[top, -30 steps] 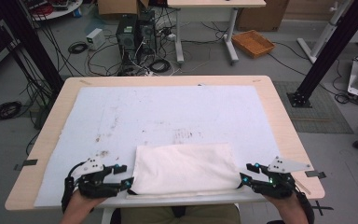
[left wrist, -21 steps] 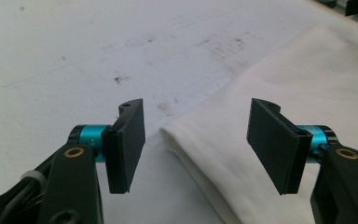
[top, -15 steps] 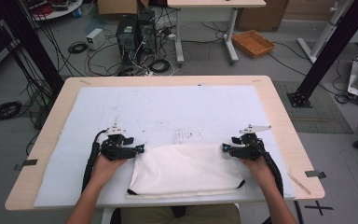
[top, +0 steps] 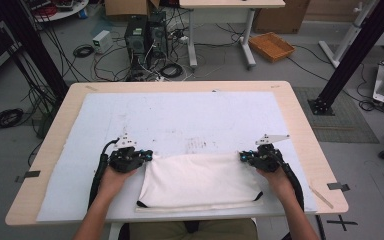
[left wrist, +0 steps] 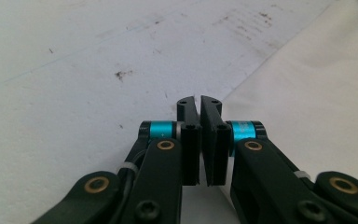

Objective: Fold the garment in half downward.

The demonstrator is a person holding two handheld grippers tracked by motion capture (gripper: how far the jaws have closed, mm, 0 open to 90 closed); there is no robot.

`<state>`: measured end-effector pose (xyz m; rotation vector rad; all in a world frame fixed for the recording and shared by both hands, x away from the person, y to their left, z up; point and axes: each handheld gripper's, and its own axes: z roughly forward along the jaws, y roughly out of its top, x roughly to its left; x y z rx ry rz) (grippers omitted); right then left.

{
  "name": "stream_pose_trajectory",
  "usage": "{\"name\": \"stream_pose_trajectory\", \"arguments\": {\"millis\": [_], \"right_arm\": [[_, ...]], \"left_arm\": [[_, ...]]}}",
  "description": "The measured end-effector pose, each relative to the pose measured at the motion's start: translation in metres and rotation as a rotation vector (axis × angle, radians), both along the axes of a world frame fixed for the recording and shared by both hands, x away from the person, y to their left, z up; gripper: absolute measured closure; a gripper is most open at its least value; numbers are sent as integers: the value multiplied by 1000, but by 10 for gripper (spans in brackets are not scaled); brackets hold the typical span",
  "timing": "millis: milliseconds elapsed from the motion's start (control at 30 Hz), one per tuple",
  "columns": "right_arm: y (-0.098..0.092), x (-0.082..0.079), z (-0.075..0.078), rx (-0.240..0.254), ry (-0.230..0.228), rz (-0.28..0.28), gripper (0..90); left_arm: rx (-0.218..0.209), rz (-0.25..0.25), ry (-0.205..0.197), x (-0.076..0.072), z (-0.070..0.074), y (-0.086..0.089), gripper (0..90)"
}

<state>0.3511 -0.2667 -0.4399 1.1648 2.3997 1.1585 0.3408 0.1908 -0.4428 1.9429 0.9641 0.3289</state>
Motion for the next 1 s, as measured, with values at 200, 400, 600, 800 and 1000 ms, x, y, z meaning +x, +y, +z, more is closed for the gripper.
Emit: {"name": "stream_pose_trajectory", "arguments": {"millis": [200,400,600,800,1000], "right_arm": [[-5,4,3,3,-35,-34,857],[-16,20,5,19,-42,-111,857],[-21,34,3,-17,-66,-181,857],[-22,46,4,-21,-81,-214,856],[-19,46,0,-47,-73,-227,606]], "left_arm": [[-36,18,-11,4,0,-1,863],[-82,57,-30,20,4,-9,864],[-115,97,-36,43,8,-22,864],[-110,115,-33,54,7,-28,863],[-130,111,6,47,10,-25,580]]}}
